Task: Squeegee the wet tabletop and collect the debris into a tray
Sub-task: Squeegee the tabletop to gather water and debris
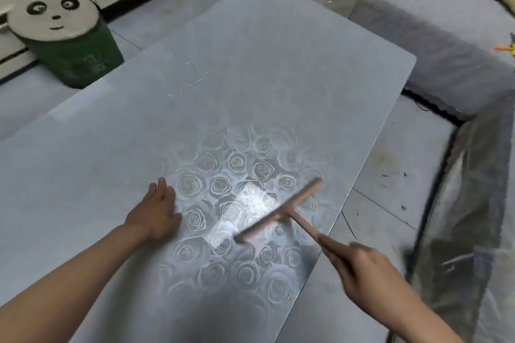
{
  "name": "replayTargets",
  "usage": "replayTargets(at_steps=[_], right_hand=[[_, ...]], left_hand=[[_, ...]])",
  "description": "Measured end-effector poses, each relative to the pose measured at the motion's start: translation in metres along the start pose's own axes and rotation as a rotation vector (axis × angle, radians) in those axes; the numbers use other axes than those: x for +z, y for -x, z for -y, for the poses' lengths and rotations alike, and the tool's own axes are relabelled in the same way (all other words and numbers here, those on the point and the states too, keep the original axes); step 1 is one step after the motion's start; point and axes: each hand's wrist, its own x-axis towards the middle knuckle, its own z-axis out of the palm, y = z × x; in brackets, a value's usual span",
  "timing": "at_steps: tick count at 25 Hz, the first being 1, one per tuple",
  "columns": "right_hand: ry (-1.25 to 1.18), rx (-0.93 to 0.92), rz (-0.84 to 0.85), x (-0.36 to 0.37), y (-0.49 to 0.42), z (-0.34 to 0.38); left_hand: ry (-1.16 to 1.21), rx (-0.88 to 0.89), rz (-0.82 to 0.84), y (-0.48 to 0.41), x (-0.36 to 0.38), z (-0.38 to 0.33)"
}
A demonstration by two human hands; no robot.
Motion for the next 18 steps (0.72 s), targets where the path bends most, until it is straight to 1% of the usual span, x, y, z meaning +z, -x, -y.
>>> replayTargets(at_steps=[1,2,5,7,9,11,12,14,15,16,18], right_hand=[[-0.012,-0.07,-0.028,0.001,-0.026,0.019],[-0.016,-0.103,-0.079,0.0,-0.055,0.037],[-0.017,-0.091,-0.105,-0.007,-0.126,0.083],[-0.037,-0.086,-0.127,-0.015,-0.117,0.075],[-0.052,-0.076,-0.156,-0.019,-0.076,0.047],[0.013,-0.013,-0.088,-0.013,-0.046,0.028],[0.019,0.0,-0.067,-0.006,-0.049,0.025],[0.016,-0.041,-0.049,0.0,-0.072,0.045],[-0.012,-0.072,-0.078,0.001,-0.094,0.063],[-0.024,-0.079,-0.108,0.001,-0.119,0.078],[-0.047,-0.069,-0.083,-0.012,-0.168,0.108]], left_hand=[[0.005,0.002,0.011,0.0,-0.002,0.002],[0.009,0.008,0.026,-0.001,-0.004,0.002],[-0.015,0.003,0.069,-0.003,-0.01,0.005],[-0.018,-0.003,0.106,-0.002,-0.014,0.005],[-0.048,-0.013,0.118,-0.002,-0.014,0.002],[-0.072,-0.015,0.092,0.001,-0.014,-0.002],[-0.079,-0.018,0.087,0.001,-0.014,-0.001],[-0.092,-0.023,0.087,0.004,-0.013,-0.001],[-0.107,-0.028,0.087,0.003,-0.013,0.0],[-0.124,-0.03,0.09,0.002,-0.013,-0.001],[-0.145,-0.032,0.1,0.0,-0.016,-0.001]])
